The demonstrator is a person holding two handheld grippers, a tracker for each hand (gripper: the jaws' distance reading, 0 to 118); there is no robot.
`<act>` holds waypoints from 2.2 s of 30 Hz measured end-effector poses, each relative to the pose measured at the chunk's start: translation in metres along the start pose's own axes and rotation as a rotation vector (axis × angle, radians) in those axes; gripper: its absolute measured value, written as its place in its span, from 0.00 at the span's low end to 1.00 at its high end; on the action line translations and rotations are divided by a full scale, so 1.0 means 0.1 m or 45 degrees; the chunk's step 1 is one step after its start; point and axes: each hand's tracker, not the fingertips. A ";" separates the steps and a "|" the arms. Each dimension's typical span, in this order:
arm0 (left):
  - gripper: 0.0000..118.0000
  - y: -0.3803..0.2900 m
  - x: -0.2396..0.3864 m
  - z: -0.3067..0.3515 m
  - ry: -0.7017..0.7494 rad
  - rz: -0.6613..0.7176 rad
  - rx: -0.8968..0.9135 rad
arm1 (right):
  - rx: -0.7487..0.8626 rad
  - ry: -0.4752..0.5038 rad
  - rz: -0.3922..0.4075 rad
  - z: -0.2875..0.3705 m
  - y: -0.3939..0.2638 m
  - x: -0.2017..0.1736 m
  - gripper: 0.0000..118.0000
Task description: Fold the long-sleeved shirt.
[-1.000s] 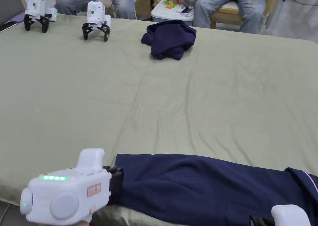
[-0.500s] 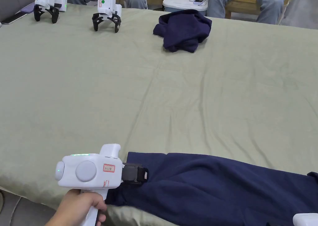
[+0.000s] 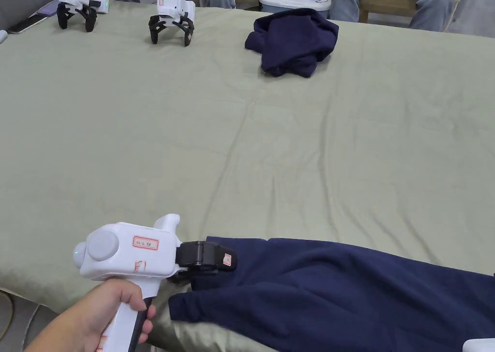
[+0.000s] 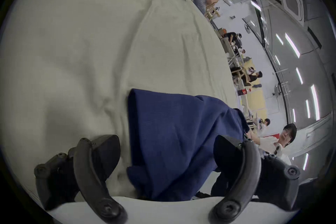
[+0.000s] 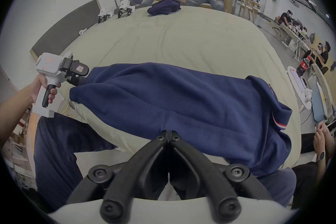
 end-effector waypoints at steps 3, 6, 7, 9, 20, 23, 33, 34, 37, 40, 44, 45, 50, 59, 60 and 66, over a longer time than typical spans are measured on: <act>0.16 0.01 0.07 -0.14 0.165 -0.066 -0.026 | -0.002 0.008 0.008 0.00 0.01 -0.04 0.00; 0.03 -0.03 0.01 -0.18 0.048 0.072 0.020 | -0.002 0.007 0.015 0.00 0.03 -0.04 0.00; 0.03 -0.04 -0.01 -0.17 0.057 0.121 0.019 | 0.002 0.005 0.013 0.02 0.04 -0.04 0.00; 0.03 -0.05 0.03 -0.12 0.067 0.084 0.029 | 0.007 0.005 0.007 0.04 0.06 -0.01 0.00; 0.03 0.26 -0.11 0.41 0.071 0.212 0.116 | 0.019 -0.018 -0.022 0.08 0.08 0.08 0.00; 0.03 0.32 -0.14 0.52 0.162 0.139 0.065 | 0.017 -0.025 -0.027 0.08 0.08 0.09 0.00; 0.03 0.41 -0.29 1.03 0.393 0.149 0.096 | 0.020 -0.025 -0.048 0.08 0.12 0.11 0.00; 0.03 0.39 -0.22 1.06 0.394 0.126 0.099 | 0.025 -0.024 -0.053 0.09 0.12 0.11 0.00; 0.03 0.29 0.20 0.95 0.432 0.076 0.141 | 0.027 -0.036 -0.060 0.12 0.13 0.14 0.00; 0.03 0.20 0.72 0.77 0.414 -0.073 0.138 | 0.044 -0.059 -0.066 0.20 0.12 0.20 0.00; 0.03 -0.03 1.59 0.35 0.382 -0.276 0.182 | 0.093 -0.096 -0.106 0.35 0.07 0.35 0.00; 0.03 -0.11 1.83 0.19 0.378 -0.315 0.173 | 0.103 -0.106 -0.130 0.41 0.06 0.41 0.00; 0.03 -0.46 2.68 -0.70 0.298 -0.515 0.069 | 0.156 -0.164 -0.191 0.71 -0.04 0.70 0.00; 0.03 -1.07 3.78 -1.96 0.114 -0.515 -0.052 | 0.209 -0.302 -0.296 1.24 -0.30 1.13 0.00; 0.03 -1.11 3.81 -2.05 0.109 -0.521 -0.056 | 0.213 -0.317 -0.306 1.29 -0.34 1.17 0.00; 0.03 -1.23 3.85 -2.51 0.209 -0.535 -0.072 | 0.226 -0.357 -0.363 1.42 -0.46 1.28 0.00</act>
